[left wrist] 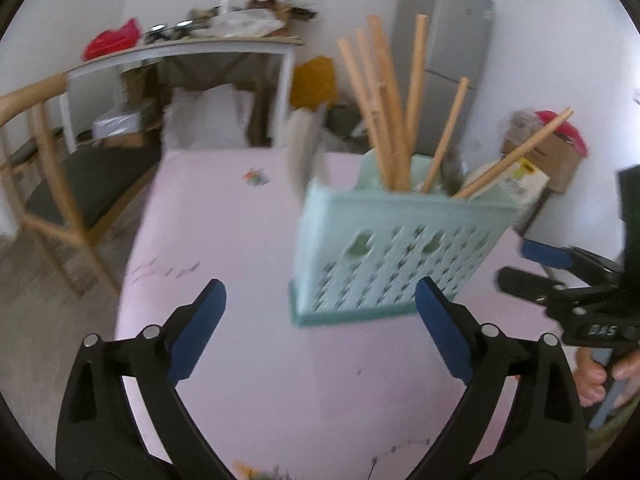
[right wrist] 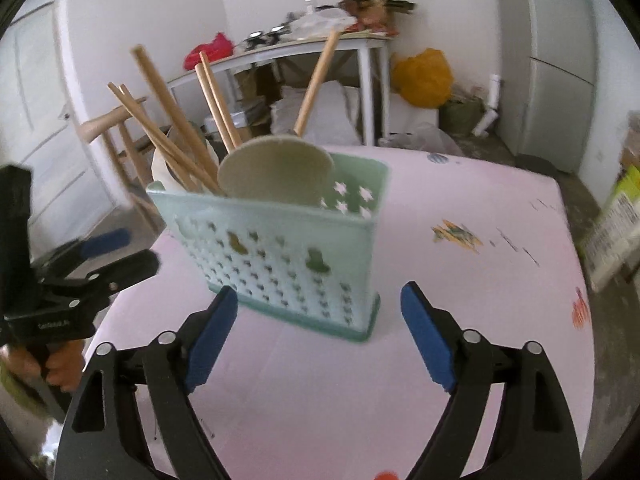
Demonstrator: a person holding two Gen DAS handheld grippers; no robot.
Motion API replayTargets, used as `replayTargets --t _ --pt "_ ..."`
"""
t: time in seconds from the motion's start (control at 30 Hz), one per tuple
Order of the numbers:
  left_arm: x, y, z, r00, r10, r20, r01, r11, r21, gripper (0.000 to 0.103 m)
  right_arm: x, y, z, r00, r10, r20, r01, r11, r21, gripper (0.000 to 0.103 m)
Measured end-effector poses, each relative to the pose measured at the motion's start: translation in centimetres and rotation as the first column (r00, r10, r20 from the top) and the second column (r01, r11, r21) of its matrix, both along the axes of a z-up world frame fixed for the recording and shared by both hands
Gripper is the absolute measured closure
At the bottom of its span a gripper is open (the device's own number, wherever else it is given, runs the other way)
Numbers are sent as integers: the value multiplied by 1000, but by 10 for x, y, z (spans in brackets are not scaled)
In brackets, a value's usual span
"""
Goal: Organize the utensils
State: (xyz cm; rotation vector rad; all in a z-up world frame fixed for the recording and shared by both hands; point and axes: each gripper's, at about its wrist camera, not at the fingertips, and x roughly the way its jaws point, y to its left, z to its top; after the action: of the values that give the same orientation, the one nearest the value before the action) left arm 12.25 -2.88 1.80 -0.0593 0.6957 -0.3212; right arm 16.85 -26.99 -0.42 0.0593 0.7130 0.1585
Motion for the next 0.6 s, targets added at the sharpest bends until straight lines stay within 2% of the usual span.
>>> replayTargets --t 0.17,0.3,0.37,0.53,0.6 --pt "-26 11 -3 994 89 -69 -87 996 26 8 -34 10 -9 992 -120 -27 119 993 -20 11" --pt "-49 13 -3 989 132 -64 -129 990 49 8 -52 19 -12 981 -192 -39 190 981 -47 7" --pt "-58 9 -2 984 167 -56 -162 983 91 8 -57 21 -11 976 -216 -29 214 975 -57 6" --pt "-55 0 6 979 201 -34 -192 963 187 8 -64 28 -4 962 -273 -1 272 958 -94 6" --pt "-57 0 13 976 218 -21 -210 957 201 8 -67 31 -1 960 -281 13 281 954 -105 6"
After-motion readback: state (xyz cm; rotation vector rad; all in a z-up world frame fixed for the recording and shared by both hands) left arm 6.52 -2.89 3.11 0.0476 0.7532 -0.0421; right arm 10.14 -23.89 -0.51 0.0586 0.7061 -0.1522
